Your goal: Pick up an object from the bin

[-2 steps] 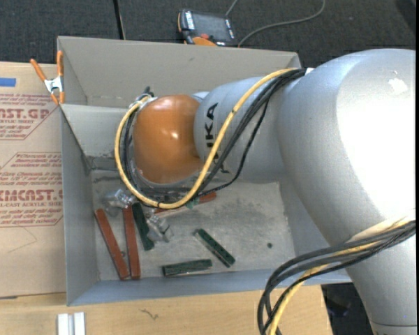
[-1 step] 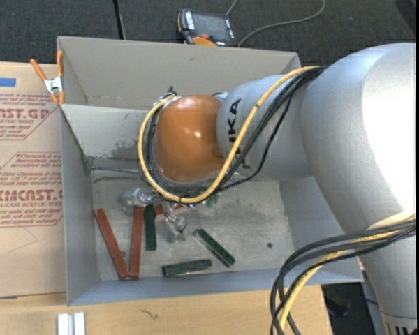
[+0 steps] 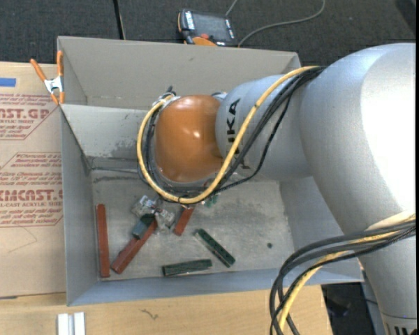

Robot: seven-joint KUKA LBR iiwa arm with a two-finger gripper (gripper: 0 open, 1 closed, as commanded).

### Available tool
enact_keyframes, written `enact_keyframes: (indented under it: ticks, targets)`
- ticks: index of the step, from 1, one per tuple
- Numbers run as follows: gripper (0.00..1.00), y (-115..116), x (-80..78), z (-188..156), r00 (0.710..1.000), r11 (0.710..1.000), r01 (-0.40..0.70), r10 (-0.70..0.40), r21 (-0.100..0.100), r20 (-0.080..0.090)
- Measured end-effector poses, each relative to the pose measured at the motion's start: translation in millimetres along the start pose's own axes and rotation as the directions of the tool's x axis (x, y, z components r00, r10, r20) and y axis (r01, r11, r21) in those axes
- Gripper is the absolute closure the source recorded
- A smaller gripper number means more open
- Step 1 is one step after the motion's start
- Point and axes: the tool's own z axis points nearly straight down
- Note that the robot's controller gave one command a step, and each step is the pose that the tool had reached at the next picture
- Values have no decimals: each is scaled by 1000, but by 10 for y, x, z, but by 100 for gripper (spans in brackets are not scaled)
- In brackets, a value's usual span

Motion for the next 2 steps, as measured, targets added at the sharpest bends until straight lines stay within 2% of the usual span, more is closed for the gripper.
enact_keyframes:
  ticks: [1, 2]
  targets:
    - [100, -148, 29, -1254, 1000, 1000, -7, 7, 8, 6]
    - [100, -55, 88, -1516, 998, 998, -63, 63, 2, 3]
